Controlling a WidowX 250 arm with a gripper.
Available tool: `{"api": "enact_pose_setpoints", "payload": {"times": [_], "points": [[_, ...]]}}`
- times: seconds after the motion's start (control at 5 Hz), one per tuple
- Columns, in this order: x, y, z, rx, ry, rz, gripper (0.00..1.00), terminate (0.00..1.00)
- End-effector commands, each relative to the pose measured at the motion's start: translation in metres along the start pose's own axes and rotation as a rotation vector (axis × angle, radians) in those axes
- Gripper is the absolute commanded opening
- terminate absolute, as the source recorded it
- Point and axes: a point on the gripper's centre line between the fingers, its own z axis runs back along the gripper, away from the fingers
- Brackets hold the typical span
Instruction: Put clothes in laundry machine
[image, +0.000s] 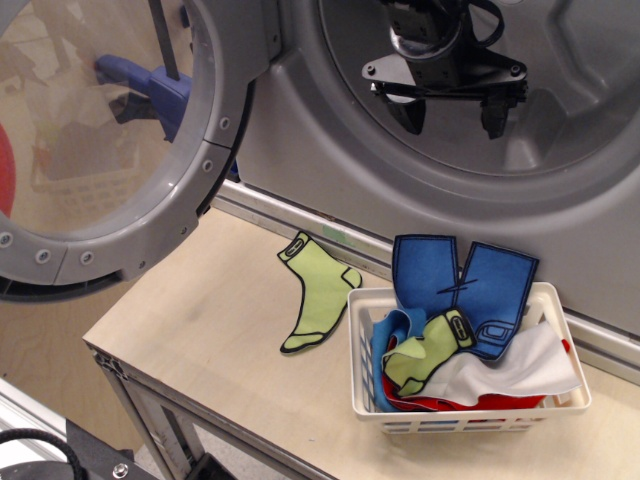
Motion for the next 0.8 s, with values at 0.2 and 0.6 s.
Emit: {"api": "enact_pose_setpoints", "payload": {"times": [0.2, 0.6], "points": [[-0.005, 0.003, 0.025, -0.034, 0.04, 0.024, 1.0, 0.0], [-0.038, 0.004, 0.056, -0.043, 0.181, 0.013, 1.0, 0.0]]}}
